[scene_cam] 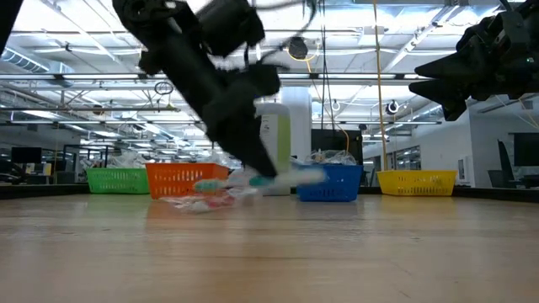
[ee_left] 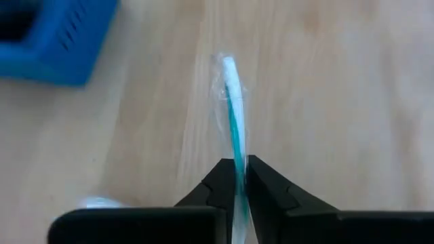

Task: Pick & Place Travel size toiletries
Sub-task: Put the blue toothbrush into the orange bin, then put the green blue toothbrush into the orange bin

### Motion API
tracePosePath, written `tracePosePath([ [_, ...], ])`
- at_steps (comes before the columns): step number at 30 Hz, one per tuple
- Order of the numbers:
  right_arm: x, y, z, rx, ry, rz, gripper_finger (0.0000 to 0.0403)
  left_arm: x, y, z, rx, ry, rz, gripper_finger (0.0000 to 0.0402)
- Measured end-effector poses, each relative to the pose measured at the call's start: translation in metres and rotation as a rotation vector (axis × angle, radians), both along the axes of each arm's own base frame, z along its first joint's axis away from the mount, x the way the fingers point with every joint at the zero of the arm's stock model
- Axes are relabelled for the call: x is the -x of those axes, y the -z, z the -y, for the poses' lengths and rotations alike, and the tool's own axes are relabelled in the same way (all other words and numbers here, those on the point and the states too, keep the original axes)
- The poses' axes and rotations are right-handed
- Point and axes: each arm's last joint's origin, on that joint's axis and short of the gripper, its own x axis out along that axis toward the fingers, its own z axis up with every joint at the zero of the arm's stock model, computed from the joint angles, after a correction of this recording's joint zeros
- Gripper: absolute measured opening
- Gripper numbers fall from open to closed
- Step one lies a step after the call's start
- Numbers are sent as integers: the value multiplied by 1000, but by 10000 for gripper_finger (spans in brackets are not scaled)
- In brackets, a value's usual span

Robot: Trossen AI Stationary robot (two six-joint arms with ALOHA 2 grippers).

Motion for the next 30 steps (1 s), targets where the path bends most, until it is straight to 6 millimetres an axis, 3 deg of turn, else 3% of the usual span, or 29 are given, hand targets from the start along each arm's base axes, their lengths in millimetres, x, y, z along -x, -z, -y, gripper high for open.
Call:
tracePosePath([
  [10, 0, 0, 0, 0, 0, 0, 175, 14, -78, -1, 83, -75, 261, 7],
  [15, 0, 0, 0, 0, 0, 0, 177, 22, -97, 1, 82, -65, 318, 4],
  [21, 0, 0, 0, 0, 0, 0, 174, 20, -80, 16, 99, -17, 237, 56],
  [30, 0, 0, 0, 0, 0, 1, 176, 2, -18, 24, -7, 5, 87, 207],
])
